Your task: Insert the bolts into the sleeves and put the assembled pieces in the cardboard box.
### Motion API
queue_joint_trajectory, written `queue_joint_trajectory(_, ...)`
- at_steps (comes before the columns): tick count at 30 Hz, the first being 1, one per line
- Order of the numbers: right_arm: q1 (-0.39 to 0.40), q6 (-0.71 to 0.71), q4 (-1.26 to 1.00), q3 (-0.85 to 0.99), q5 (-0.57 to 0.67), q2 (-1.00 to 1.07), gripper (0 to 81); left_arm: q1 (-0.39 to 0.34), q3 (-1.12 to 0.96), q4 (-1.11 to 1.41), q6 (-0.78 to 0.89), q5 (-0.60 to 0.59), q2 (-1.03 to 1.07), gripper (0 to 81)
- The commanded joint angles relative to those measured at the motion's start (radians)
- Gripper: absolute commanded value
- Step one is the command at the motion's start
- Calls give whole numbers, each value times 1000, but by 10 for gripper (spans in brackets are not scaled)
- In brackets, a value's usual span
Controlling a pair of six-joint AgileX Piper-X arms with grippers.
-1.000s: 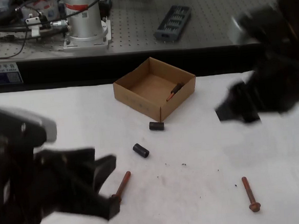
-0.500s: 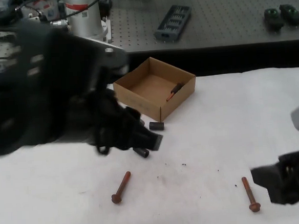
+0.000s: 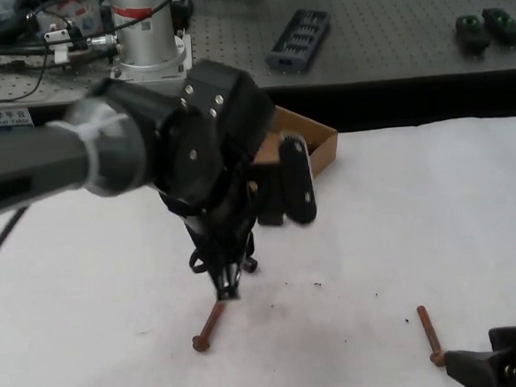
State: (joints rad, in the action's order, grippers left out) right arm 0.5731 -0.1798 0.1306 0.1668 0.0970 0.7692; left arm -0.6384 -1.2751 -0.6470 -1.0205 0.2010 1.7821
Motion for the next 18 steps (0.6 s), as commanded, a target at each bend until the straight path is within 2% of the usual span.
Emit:
queue_joint_trajectory(1, 0, -26, -80, -5, 19, -12, 445, 2, -15, 52, -172, 36, 39, 277)
queue_joint_trajectory(8, 0, -21, -91, -5, 34, -12, 445, 6, -15, 168, -410, 38, 131, 264)
queue_joint_trajectory(18, 0, -6, -94, -5, 32, -12, 445, 46, -17, 200, -464, 27, 230, 264)
